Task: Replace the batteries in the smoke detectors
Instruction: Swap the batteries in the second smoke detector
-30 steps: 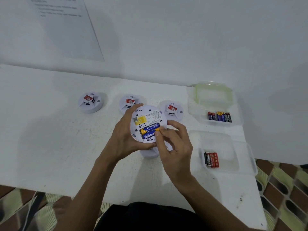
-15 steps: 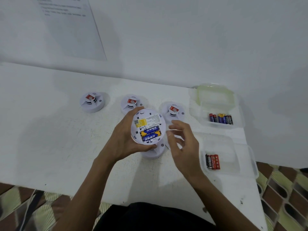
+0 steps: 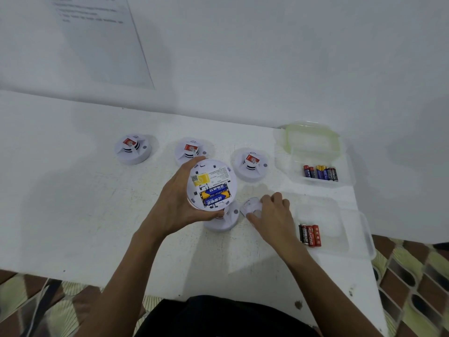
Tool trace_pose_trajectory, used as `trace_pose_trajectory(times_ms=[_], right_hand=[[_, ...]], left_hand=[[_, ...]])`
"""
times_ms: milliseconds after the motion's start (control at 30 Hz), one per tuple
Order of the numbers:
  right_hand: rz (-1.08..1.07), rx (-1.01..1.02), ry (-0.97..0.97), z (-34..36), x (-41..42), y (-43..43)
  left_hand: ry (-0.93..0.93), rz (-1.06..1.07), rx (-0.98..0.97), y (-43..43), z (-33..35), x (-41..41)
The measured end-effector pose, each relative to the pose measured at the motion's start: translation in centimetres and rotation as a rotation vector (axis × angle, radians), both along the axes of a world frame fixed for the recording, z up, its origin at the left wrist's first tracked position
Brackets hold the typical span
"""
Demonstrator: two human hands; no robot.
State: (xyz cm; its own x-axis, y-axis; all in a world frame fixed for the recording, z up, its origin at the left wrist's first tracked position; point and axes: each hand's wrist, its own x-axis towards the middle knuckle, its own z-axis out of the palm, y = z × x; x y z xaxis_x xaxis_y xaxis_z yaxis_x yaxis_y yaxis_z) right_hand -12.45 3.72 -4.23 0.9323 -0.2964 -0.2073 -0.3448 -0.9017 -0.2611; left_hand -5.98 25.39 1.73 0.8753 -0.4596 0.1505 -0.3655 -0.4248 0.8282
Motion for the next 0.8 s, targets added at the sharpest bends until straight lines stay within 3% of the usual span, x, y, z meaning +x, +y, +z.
trace_pose_trajectory(times_ms=[133, 300, 367, 500, 633, 733, 800], right_hand=[[-0.067, 0.159, -0.016, 0.3, 0.6, -0.2], [-0.101, 0.265, -0.171, 0.5, 0.3, -0.5], [-0.197, 0.449, -0.206, 1.3, 0.5, -0.9], [-0.435, 1.025, -0.202, 4.0, 0.6, -1.1], [-0.508, 1.41, -0.17, 6.1, 0.7, -0.8], [-0.474, 1.613, -0.212, 7.3, 0.6, -0.3], [-0.419, 1.608, -0.235, 8.1, 0.5, 0.1]], left_hand=[[0.007, 0.005, 0.01, -0.1, -0.2, 0.0], [0.013, 0.008, 0.015, 0.0, -0.4, 0.2], [0.013, 0.013, 0.02, 0.1, -0.5, 0.1], [0.009, 0.014, 0.032, 0.2, -0.7, 0.0], [0.001, 0.007, 0.041, 0.1, -0.8, 0.0], [-0.001, 0.001, 0.046, 0.2, -0.9, 0.0], [-0.01, -0.001, 0.05, 0.3, -1.0, 0.1]])
